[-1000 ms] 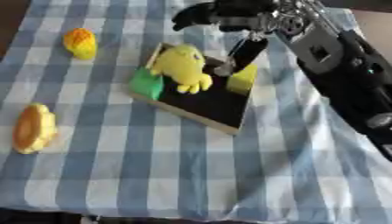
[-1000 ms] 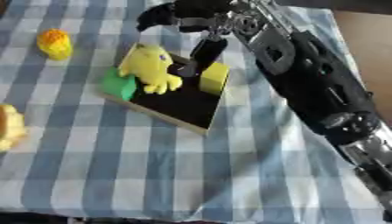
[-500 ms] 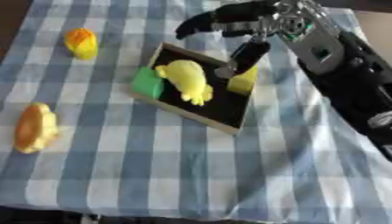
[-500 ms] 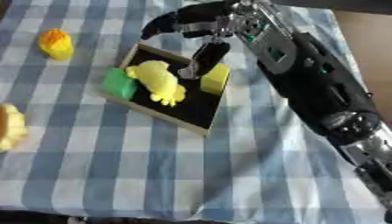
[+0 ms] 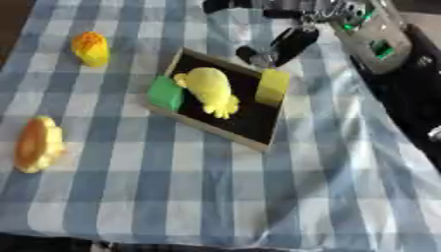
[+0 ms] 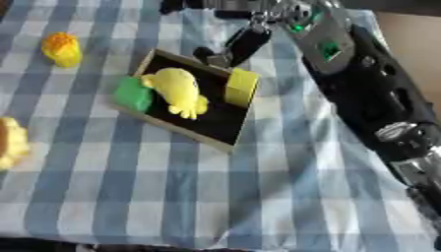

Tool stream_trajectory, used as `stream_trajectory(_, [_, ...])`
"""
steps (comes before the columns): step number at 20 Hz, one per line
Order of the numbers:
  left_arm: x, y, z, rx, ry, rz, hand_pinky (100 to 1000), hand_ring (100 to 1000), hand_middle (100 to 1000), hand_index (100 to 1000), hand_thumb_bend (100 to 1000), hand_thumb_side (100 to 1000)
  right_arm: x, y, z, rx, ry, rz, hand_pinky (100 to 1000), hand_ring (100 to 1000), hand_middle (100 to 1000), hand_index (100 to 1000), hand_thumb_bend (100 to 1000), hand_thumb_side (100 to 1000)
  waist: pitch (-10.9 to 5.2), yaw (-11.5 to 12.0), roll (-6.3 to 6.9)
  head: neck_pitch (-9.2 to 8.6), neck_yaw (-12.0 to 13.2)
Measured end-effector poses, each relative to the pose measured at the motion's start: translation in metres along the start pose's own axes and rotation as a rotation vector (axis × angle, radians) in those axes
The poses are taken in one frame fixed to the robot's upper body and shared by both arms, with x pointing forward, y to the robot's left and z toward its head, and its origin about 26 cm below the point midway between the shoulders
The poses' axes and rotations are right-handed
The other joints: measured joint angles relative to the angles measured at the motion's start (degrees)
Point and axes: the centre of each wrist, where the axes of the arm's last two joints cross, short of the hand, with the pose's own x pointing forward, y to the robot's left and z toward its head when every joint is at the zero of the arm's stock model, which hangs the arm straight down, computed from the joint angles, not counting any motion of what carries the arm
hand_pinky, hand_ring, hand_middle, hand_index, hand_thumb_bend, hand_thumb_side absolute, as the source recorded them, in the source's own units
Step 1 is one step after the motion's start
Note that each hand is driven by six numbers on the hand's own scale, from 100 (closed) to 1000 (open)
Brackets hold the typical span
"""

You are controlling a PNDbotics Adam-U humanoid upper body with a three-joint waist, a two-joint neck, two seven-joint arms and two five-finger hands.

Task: Pick up objects on the table and place them in the box.

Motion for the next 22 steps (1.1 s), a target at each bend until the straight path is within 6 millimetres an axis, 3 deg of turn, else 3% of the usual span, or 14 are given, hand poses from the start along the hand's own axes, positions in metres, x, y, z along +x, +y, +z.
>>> stream_trajectory(9, [0.013, 0.01, -0.017, -0.08, -0.091, -0.117, 921, 800, 742, 792, 100, 362, 0.016, -0.034, 0.063, -0.306, 0.136, -0.005, 844, 746, 730, 817, 100, 100, 0.06, -0.33, 0.02, -0.01, 0.33])
stream_trajectory(16, [0.035, 0.02, -0.04, -0.233, -0.189, -0.329, 901, 801, 748, 828, 100, 243, 0.036, -0.045, 0.11, -0.496, 0.228, 0.042, 836, 728, 707, 800, 100, 100, 0.08, -0.62, 0.02, -0.04, 0.77])
stream_trajectory(22, [0.044, 0.033, -0.061, -0.509, -0.191, -0.661, 890, 814, 771, 889, 304, 243, 0.044, -0.044, 0.128, -0.579, 0.29, 0.074, 837, 725, 705, 796, 100, 100, 0.1, -0.63, 0.03, -0.06, 0.75])
